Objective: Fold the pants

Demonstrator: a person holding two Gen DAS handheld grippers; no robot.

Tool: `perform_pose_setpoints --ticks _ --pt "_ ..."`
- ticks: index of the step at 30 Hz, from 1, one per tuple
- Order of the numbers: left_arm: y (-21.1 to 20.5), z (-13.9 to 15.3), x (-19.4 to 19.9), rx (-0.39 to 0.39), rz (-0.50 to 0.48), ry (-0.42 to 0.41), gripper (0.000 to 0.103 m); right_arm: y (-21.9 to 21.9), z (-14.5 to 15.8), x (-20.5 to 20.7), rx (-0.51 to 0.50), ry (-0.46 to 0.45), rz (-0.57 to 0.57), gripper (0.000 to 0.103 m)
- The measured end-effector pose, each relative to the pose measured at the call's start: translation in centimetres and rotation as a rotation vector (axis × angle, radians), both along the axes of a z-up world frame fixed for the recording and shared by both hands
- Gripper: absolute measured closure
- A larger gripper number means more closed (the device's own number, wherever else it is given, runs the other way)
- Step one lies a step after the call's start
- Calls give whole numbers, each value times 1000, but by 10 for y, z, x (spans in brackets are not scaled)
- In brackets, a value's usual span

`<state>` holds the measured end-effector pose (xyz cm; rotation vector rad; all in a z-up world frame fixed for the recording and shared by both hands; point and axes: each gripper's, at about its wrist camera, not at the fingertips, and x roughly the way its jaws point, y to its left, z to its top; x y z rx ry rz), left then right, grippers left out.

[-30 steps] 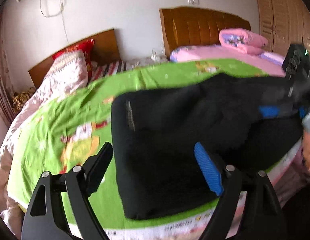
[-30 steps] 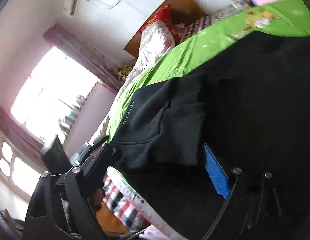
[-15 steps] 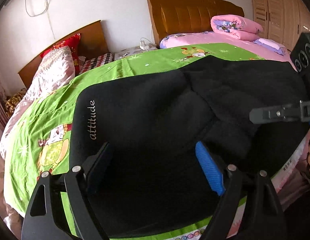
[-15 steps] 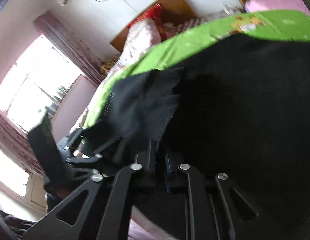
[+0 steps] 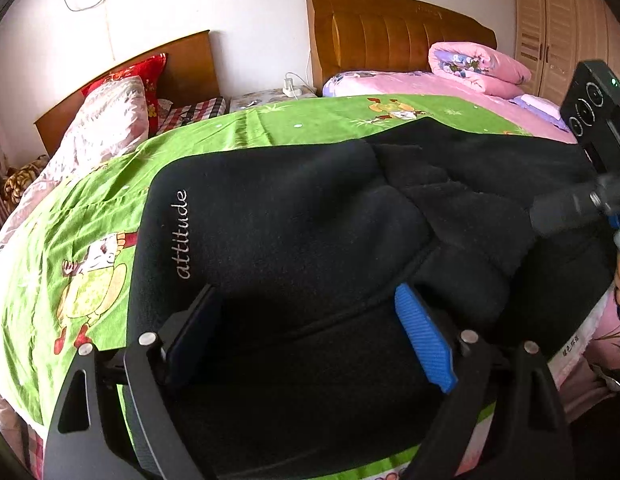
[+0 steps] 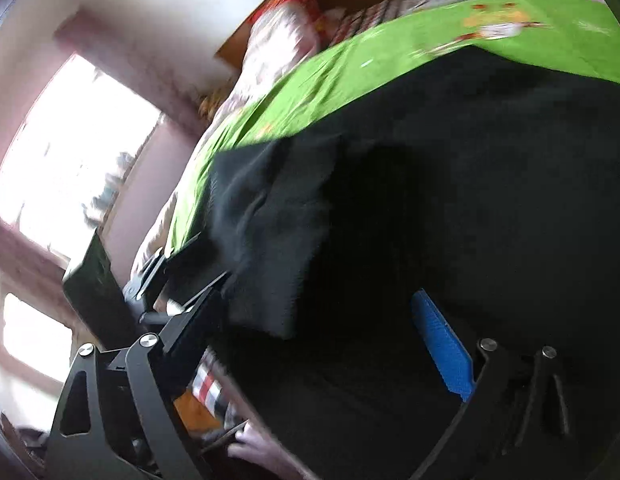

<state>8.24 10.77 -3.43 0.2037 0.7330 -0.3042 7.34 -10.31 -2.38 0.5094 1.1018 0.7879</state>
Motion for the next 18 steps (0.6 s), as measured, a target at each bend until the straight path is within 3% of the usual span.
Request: perform_pose_setpoints --ticks 2,4,5,7,10,14,18 --pt "2 0 -1 -16 1 -2 14 14 -3 1 12 17 18 24" --pt "3 -1 -2 -27 -1 -11 14 13 -7 8 87 29 -9 28" --pt "4 -2 -3 -29 -1 -14 14 10 -10 14 120 42 -37 33" --pt "3 -1 -2 -27 -1 -13 14 7 -12 21 138 51 -79 52" --pt "7 4 -6 -40 1 -30 15 9 -8 15 101 -15 -113 69" --pt "42 29 -39 -106 34 -108 13 3 12 1 72 -115 -154 74" --pt "85 38 -77 -90 88 -131 10 4 34 -2 94 -176 -178 74"
